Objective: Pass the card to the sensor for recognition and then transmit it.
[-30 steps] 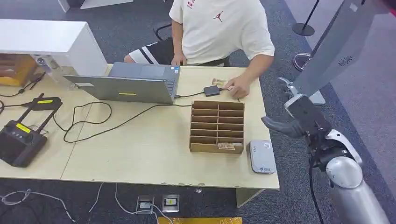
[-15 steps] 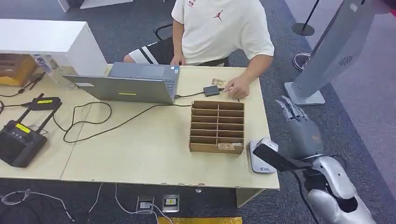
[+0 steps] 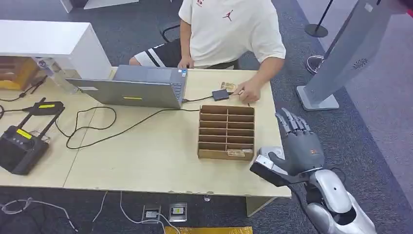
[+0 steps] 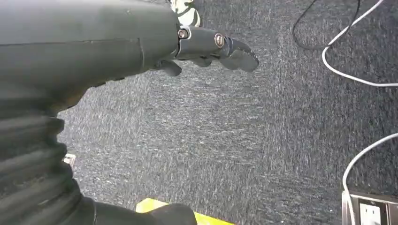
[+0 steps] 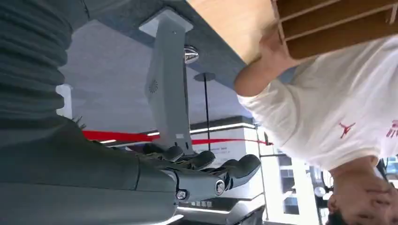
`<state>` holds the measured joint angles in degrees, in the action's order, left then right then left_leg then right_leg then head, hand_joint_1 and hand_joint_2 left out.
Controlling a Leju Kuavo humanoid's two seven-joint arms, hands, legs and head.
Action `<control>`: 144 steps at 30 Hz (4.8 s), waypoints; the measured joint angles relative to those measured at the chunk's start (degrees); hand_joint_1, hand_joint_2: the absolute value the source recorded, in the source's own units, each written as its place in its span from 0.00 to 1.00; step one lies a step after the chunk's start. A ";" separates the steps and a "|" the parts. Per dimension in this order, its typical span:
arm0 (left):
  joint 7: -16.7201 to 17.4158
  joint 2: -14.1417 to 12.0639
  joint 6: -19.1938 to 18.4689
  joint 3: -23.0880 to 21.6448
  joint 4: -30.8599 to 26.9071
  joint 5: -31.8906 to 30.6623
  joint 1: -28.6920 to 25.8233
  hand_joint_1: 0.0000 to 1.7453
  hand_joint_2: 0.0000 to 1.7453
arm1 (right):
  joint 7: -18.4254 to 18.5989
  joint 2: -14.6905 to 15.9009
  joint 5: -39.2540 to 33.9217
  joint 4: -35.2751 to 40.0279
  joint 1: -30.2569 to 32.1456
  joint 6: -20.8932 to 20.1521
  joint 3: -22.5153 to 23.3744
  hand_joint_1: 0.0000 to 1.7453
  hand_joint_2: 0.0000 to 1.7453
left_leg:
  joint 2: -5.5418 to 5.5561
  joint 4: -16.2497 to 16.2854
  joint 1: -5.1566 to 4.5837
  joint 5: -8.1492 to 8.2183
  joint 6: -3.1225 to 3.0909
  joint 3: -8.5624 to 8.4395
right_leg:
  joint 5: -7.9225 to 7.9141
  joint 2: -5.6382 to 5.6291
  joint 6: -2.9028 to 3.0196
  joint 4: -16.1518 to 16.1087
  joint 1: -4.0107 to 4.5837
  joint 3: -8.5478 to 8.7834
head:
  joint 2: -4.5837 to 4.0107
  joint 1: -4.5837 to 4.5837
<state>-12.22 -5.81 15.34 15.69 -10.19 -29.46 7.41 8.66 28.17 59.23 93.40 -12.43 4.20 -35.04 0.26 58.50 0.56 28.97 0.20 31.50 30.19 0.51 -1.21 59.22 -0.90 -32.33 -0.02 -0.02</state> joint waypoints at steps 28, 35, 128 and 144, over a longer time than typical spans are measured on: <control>0.37 0.87 -0.20 -0.02 0.00 -1.01 0.01 0.00 1.00 | -4.07 -3.13 -9.47 -9.60 -4.10 -2.01 -3.04 0.00 1.00 | 0.00 0.00 0.00 0.00 0.00 0.00 | 0.01 0.00 0.02 0.00 0.00 0.01 | 0.00 0.00; 0.20 0.87 -0.17 -0.02 0.00 -1.05 0.02 0.00 1.00 | -4.76 -4.11 -10.38 -10.71 -5.04 -1.22 -3.45 0.00 1.00 | 0.00 0.00 0.00 0.00 0.00 0.00 | 0.01 0.00 0.02 0.00 0.00 0.01 | 0.00 0.00; -1.53 0.79 0.68 -0.02 0.00 -0.68 0.07 0.00 1.00 | -6.93 -3.39 -16.09 0.65 -3.55 0.37 -2.89 0.00 1.00 | -0.02 0.00 0.00 0.00 0.00 -0.04 | 0.01 -0.06 0.02 0.00 0.00 0.01 | 0.00 0.00; -1.53 0.57 0.66 -0.02 0.00 -1.07 0.05 0.00 1.00 | -6.84 -2.36 -15.91 0.63 -1.54 -1.86 -2.69 0.00 1.00 | -0.02 0.00 0.00 0.00 0.00 -0.03 | 0.01 -0.05 0.02 0.00 0.00 0.00 | 0.00 0.00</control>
<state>-13.75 -5.25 16.00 15.67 -10.19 -30.53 7.46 1.82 25.81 43.32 94.03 -13.97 2.34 -37.73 0.24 58.50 0.56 28.97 0.21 31.46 30.20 0.46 -1.19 59.22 -0.90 -32.32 -0.02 -0.02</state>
